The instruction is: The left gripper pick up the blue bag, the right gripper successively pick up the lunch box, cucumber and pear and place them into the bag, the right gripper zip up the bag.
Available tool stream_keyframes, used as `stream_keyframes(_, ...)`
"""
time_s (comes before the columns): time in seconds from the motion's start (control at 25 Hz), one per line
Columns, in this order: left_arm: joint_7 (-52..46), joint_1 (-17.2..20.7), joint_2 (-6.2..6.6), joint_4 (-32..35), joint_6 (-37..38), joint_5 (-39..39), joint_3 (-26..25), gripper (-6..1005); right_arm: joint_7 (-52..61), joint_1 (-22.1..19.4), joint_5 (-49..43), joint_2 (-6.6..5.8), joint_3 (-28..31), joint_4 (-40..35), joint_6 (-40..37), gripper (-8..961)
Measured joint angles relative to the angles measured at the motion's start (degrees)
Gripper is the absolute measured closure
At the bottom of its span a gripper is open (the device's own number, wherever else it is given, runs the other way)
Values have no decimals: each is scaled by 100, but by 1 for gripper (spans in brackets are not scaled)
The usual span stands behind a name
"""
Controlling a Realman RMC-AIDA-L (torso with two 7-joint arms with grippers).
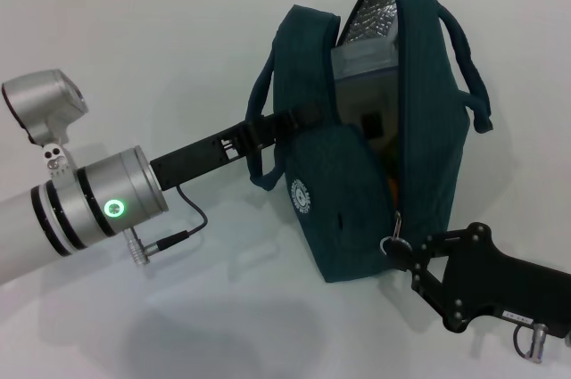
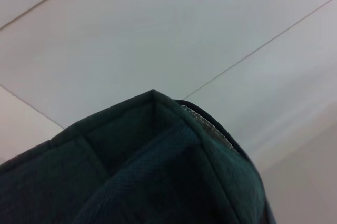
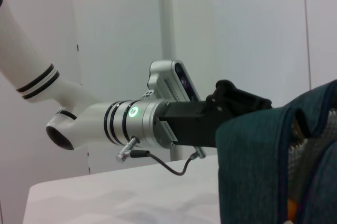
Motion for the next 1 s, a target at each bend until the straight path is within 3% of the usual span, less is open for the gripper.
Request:
stream_keyframes(0.64, 23, 83, 16, 22, 84, 43, 89, 963, -38, -196, 292, -51, 94, 67, -289, 936)
stream_keyframes(0.76, 107, 89, 18, 24, 105, 48, 101, 837, -60, -258, 309, -65, 271, 146, -528, 936)
stream_keyframes(1.0, 315, 132, 18, 26, 117, 44, 106, 731, -102, -270, 309, -70, 485, 304, -952, 935)
